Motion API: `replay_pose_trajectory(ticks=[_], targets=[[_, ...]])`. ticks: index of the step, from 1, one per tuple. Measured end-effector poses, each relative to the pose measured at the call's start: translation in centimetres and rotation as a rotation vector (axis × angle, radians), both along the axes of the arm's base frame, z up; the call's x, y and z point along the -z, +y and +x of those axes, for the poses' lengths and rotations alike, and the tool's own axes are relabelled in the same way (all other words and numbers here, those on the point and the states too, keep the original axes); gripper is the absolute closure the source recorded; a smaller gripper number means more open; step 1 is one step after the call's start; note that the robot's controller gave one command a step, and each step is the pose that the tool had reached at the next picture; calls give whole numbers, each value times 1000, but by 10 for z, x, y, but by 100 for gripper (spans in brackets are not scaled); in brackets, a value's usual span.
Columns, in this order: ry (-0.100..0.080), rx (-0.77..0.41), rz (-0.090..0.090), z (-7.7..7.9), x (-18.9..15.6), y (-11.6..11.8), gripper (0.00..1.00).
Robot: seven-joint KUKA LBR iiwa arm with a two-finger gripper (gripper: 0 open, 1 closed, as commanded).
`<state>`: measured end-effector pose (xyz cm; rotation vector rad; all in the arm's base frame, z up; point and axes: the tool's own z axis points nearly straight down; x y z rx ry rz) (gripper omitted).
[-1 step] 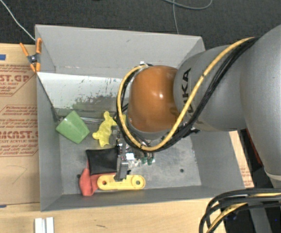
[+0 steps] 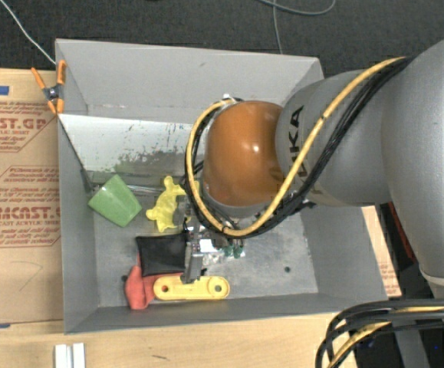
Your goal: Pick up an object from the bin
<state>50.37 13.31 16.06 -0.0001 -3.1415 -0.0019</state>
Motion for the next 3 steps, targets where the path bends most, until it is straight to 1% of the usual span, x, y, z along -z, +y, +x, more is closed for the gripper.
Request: replay_pose_trajectory(ticks=[1,2,3], targets=[[6,-148,0,25,13,-7,0],[1,-6,1,23,38,-16,0],[3,-153,1,36,36,-7,0]])
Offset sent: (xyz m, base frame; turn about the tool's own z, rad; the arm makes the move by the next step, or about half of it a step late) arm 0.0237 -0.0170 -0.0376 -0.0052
